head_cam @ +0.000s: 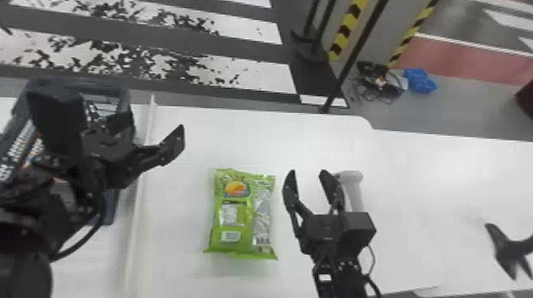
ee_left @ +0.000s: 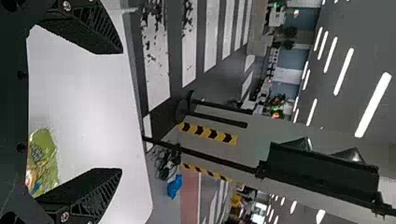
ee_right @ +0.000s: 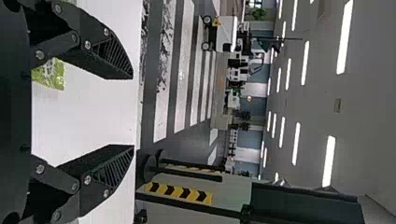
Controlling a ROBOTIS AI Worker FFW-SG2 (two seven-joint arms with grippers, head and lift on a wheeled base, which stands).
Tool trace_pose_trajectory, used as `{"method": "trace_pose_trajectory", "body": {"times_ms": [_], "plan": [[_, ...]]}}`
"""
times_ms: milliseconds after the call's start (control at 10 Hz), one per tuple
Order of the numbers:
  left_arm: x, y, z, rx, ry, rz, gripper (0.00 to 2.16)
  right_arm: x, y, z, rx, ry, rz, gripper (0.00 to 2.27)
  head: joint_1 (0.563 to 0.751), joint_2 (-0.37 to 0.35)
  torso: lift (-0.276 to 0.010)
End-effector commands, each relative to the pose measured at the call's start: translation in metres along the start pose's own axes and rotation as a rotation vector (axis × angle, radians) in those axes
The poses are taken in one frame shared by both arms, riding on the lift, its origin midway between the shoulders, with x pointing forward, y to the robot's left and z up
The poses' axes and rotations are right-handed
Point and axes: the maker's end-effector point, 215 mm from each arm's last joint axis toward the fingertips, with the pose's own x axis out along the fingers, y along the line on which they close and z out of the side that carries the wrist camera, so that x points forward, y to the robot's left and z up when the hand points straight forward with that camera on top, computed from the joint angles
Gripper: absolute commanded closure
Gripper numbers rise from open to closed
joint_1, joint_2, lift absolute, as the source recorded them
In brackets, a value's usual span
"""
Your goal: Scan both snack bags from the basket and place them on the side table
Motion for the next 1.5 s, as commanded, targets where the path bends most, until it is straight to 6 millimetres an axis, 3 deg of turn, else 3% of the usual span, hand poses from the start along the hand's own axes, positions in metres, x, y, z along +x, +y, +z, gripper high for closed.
{"method": "trace_pose_trajectory", "body": {"times_ms": [0, 100, 200, 500, 800, 900, 1100, 1400], "plan": [[-0.022, 0.046, 0.015, 0.017, -0.066, 0.085, 0.08, 0.000, 0.011, -0.005, -0.018, 0.017, 0.034, 1.39, 0.695, -0.188, -0.075], [-0.039, 0.069, 0.021, 0.045, -0.101, 0.113, 0.08, 0.000, 0.024, -0.014, -0.018, 0.048, 0.093, 1.91, 0.695, -0.128, -0.075], [-0.058, 0.092, 0.028, 0.073, -0.136, 0.139, 0.08, -0.001, 0.039, -0.021, -0.020, 0.074, 0.156, 2.13, 0.695, -0.097, -0.075], [-0.105, 0.141, 0.030, 0.087, -0.179, 0.193, 0.09, -0.007, 0.093, -0.037, -0.036, 0.143, 0.361, 2.25, 0.695, 0.090, -0.075], [-0.114, 0.148, 0.017, 0.078, -0.162, 0.202, 0.09, -0.015, 0.152, -0.053, -0.040, 0.167, 0.554, 2.25, 0.695, 0.214, -0.075], [-0.114, 0.147, 0.014, 0.074, -0.159, 0.197, 0.09, -0.016, 0.166, -0.067, -0.050, 0.204, 0.592, 2.25, 0.695, 0.243, -0.075], [-0.114, 0.147, 0.009, 0.068, -0.155, 0.199, 0.09, -0.018, 0.179, -0.095, -0.062, 0.271, 0.637, 2.25, 0.695, 0.271, -0.075], [-0.116, 0.147, 0.003, 0.064, -0.145, 0.200, 0.09, -0.015, 0.169, -0.128, -0.091, 0.358, 0.622, 2.25, 0.695, 0.282, -0.075]]}}
